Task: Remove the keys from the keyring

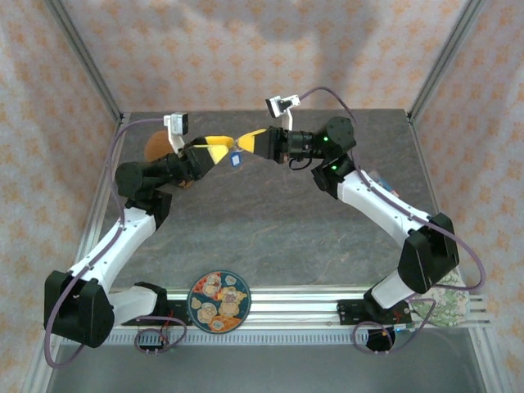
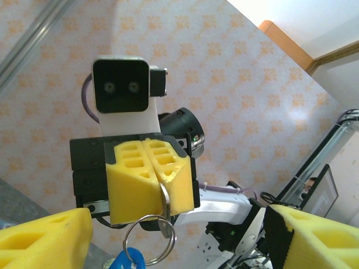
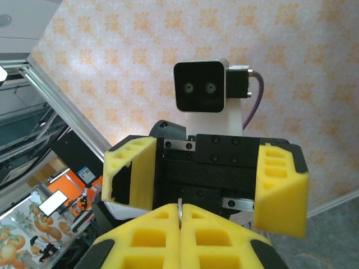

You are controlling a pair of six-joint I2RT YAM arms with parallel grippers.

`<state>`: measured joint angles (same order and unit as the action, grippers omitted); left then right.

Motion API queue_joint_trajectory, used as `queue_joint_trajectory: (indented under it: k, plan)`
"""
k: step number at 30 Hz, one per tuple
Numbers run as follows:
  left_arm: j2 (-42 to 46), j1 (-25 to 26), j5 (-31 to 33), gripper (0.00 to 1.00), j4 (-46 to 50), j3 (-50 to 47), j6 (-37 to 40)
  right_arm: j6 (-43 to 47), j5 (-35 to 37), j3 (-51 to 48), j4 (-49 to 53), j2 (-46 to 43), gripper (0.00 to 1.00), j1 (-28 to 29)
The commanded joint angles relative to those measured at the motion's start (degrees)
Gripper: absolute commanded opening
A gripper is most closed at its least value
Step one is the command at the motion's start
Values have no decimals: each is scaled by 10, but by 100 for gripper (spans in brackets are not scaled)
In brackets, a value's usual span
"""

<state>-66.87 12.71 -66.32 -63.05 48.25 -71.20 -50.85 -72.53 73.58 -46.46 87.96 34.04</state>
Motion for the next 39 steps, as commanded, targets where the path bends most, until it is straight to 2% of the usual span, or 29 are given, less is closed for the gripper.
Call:
queue_joint_trajectory:
  k: [1,8,14,18,22,28,39]
  plan:
    - [5,13,-29,79,-29,10,1,-11,-21,28,-36,7,0,7]
    - [10,21,-35,73,-1,16,23,-13,-19,32,-33,10,0,10]
    - [5,22,-31,62,14,21,36,-13,-19,34,-32,11,0,15]
    - [6,22,-25,61,33,25,54,-11,-21,31,-31,12,0,19]
    - [4,23,-27,52,36,30,57,-11,-22,30,-30,12,0,21]
    - [3,23,-25,44,36,30,57,-10,-21,28,-30,13,0,22]
    - [3,23,-19,20,24,31,55,-11,-16,17,-35,8,0,23]
